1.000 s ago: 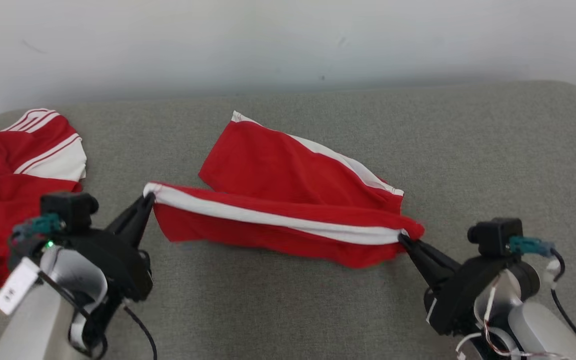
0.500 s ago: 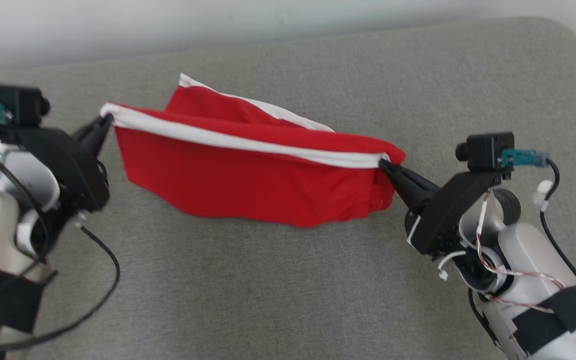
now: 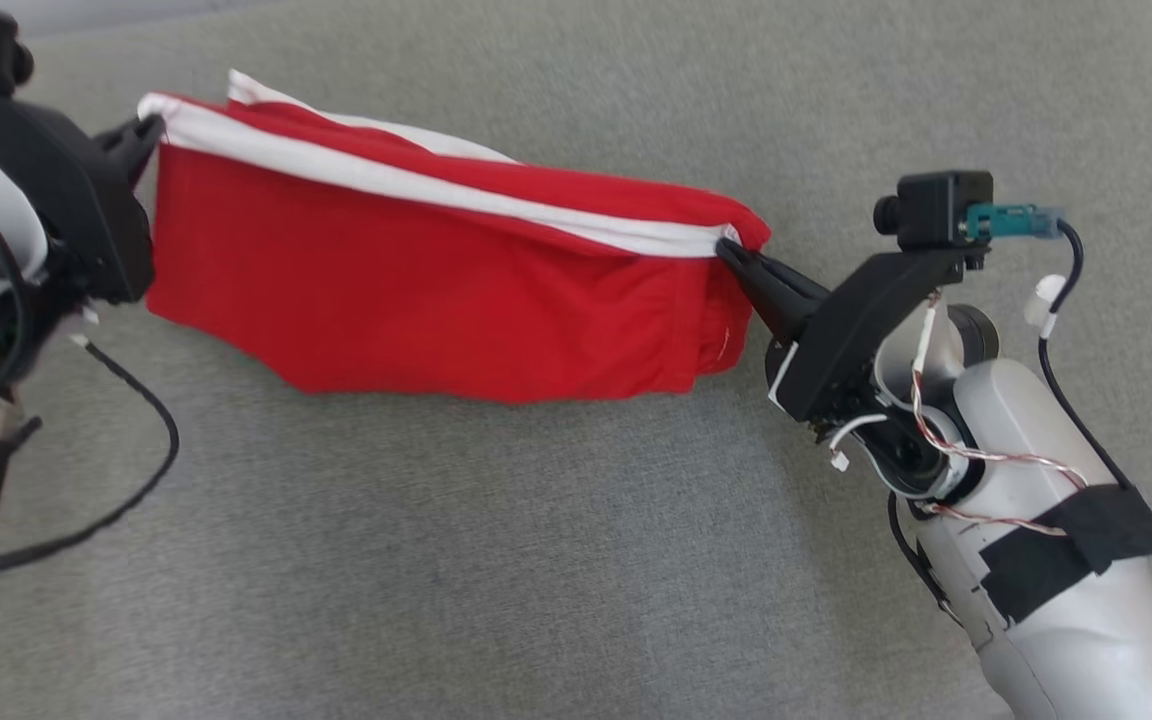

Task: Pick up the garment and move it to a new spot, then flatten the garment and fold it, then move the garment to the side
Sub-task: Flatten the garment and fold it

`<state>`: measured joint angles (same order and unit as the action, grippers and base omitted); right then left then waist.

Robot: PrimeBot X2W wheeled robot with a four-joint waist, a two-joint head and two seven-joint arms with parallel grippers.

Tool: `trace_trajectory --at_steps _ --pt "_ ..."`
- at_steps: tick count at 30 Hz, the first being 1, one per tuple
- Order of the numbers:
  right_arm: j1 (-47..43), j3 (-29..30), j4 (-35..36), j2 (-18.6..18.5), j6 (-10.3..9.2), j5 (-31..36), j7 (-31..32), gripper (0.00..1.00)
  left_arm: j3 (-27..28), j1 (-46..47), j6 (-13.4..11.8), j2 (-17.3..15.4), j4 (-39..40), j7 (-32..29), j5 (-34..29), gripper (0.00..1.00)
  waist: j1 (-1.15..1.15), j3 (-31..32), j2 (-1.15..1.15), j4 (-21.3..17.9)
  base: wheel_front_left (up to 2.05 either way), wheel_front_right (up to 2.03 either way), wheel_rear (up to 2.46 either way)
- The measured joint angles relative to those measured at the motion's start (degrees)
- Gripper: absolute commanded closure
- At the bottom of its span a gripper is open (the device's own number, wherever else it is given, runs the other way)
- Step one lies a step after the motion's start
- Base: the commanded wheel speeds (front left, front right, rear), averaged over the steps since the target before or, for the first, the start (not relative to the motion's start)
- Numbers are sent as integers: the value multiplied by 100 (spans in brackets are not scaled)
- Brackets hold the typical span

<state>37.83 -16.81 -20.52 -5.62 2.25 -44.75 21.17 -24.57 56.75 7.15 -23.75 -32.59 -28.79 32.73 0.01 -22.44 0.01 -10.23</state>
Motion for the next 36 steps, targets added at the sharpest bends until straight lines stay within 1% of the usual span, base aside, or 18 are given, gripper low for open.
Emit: trace_trajectory --at_steps 7,13,17,18,19,20,22,30,33,36 --pt "305 -155 -255 129 -22 16 -153 100 -532 505 0 -252 -219 132 79 100 -1 -387 0 -206 0 0 0" --pt "463 -227 -511 148 -13 47 -316 100 -961 727 0 -280 -417 403 163 100 0 -587 0 -301 0 0 0" --pt "542 -278 -608 160 33 47 -438 100 -1145 765 0 -300 -616 591 256 100 -1 -635 0 -321 0 0 0" --pt "563 -293 -646 165 47 47 -465 78 -1181 804 1 -299 -678 649 305 71 -1 -637 0 -318 0 0 0" --pt "589 -300 -686 166 81 47 -512 18 -1210 842 0 -298 -724 723 326 0 -1 -635 0 -312 0 0 0" --pt "605 -283 -710 167 86 47 -564 0 -1248 875 0 -283 -771 801 327 0 -1 -629 0 -302 0 0 0" --pt "616 -271 -758 167 87 47 -654 0 -1333 951 0 -247 -880 940 333 0 -1 -603 0 -272 0 0 0" --pt "600 -185 -857 147 232 47 -1055 0 -1503 921 0 -187 -1132 1673 573 0 -2 -341 0 -150 0 0 0" --pt "480 -155 -791 52 283 48 -1202 0 -1538 783 0 -204 -1146 1974 743 0 -2 -189 -1 -109 0 0 0" --pt "223 -130 -703 -102 289 71 -1345 0 -1638 485 0 -210 -1117 2234 835 0 -2 -21 -1 -64 0 0 0"
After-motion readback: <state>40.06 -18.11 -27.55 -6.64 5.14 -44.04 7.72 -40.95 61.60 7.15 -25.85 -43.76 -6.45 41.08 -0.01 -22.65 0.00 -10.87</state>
